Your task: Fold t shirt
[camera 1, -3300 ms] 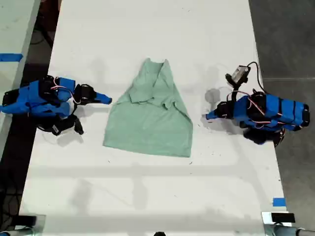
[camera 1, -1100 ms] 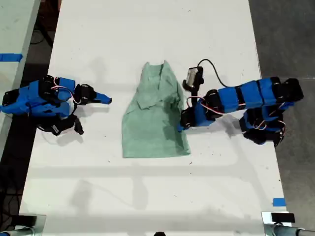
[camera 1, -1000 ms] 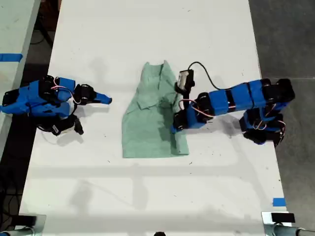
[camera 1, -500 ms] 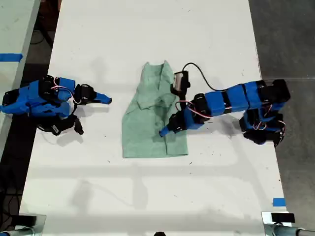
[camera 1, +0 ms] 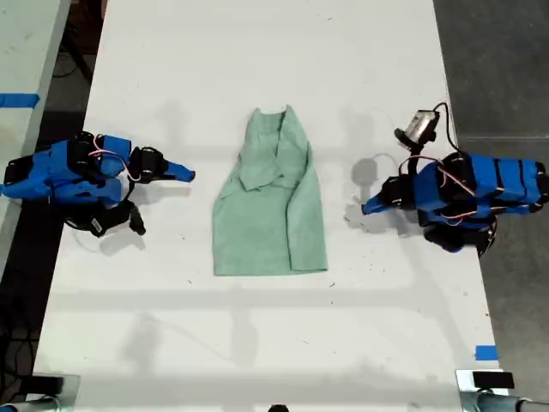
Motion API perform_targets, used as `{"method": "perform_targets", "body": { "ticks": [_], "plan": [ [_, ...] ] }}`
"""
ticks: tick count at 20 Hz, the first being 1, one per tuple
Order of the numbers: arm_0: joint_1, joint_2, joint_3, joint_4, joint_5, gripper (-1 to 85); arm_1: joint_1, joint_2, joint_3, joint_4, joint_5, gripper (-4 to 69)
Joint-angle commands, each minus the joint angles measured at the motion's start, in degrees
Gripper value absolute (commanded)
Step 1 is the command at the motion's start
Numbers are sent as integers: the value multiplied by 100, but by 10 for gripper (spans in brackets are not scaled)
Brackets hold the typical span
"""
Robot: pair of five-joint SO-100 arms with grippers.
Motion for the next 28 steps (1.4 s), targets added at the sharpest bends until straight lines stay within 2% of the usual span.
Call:
{"method": "perform_targets", "body": {
  "ticks": [1,3,6,28],
  "plan": [
    [70,35,35,-123,-88,-2,220,905,1169,-457,-404,18],
    [88,35,35,-123,-97,-2,316,914,1608,-677,-475,18],
    [79,35,35,-123,-79,-1,343,923,1564,-483,-686,18],
    [0,35,0,-70,9,-1,448,923,1573,-404,-615,18]
  ]
}}
